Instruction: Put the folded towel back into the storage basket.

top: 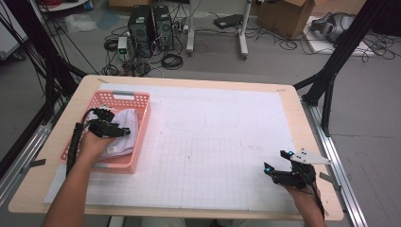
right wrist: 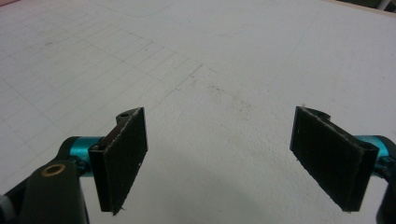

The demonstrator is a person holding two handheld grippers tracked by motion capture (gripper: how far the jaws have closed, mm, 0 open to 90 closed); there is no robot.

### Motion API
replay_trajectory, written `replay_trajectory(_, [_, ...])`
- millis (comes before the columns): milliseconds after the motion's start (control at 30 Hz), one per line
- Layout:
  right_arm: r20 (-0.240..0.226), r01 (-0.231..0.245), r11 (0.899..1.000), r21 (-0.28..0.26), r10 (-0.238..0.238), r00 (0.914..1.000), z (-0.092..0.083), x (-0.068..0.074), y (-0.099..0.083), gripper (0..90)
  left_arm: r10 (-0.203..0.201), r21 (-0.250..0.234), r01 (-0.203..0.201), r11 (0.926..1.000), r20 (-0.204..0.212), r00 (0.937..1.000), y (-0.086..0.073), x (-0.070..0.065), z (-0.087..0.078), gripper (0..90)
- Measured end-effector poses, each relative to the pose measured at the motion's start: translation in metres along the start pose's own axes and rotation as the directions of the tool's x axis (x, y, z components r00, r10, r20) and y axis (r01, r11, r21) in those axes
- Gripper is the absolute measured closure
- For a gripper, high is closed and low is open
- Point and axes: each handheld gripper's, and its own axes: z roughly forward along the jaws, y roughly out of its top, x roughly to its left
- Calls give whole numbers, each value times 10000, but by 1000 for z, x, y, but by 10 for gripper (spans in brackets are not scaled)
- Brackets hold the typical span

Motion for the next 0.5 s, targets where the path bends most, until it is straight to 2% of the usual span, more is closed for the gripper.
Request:
replay_trajectory(33, [-5, -8, 10000, 30, 8, 10000, 0, 0, 0, 176, 415, -89, -415, 9991, 14, 9991, 0, -2, 0, 703])
replay_trajectory(67, [-15, -32, 10000, 44, 33, 10000, 0, 1, 0, 176, 514, -167, -513, 9985, 70, 9987, -1, -3, 1, 755])
replay_trajectory(133, [-3, -38, 10000, 55, 38, 10000, 0, 1, 0, 176, 671, -411, -658, 9970, 336, 9972, -1, -4, 2, 793])
replay_trajectory(200, [7, -45, 10000, 52, 45, 10000, 0, 1, 0, 176, 1253, -743, -1196, 9900, 784, 9890, -1, -7, 3, 807])
replay_trajectory(233, [7, -45, 10000, 59, 45, 10000, 0, 1, 0, 176, 1253, -743, -1196, 9900, 784, 9890, -1, -7, 3, 810])
replay_trajectory(267, [8, -32, 10000, 55, 32, 10000, 1, 0, 0, 176, 1723, -883, -1640, 9825, 958, 9804, 0, -10, 4, 809])
replay_trajectory(333, [13, -59, 10000, 70, 59, 10000, 1, 0, -1, 176, 1127, -870, -1049, 9907, 894, 9896, 2, -8, 4, 765])
replay_trajectory(367, [10, -54, 10000, 63, 54, 10000, 1, 0, -1, 176, 951, -890, -884, 9921, 743, 9927, 2, -7, 3, 704])
replay_trajectory(400, [9, -52, 10000, 69, 52, 10000, 1, 0, -1, 176, 610, -883, -552, 9946, 647, 9960, 2, -6, 3, 632])
replay_trajectory(433, [-5, -9, 10000, 38, 9, 10000, 1, 0, 0, 176, 610, -883, -552, 9946, 647, 9960, 2, -6, 3, 554])
replay_trajectory(467, [-9, -39, 10000, 53, 40, 10000, 1, 0, 0, 176, 47, -879, 8, 9961, 628, 9980, 3, -4, 0, 497])
replay_trajectory(500, [-9, -39, 10000, 53, 40, 10000, 1, 0, 0, 176, 47, -879, 8, 9961, 628, 9980, 3, -4, 0, 466])
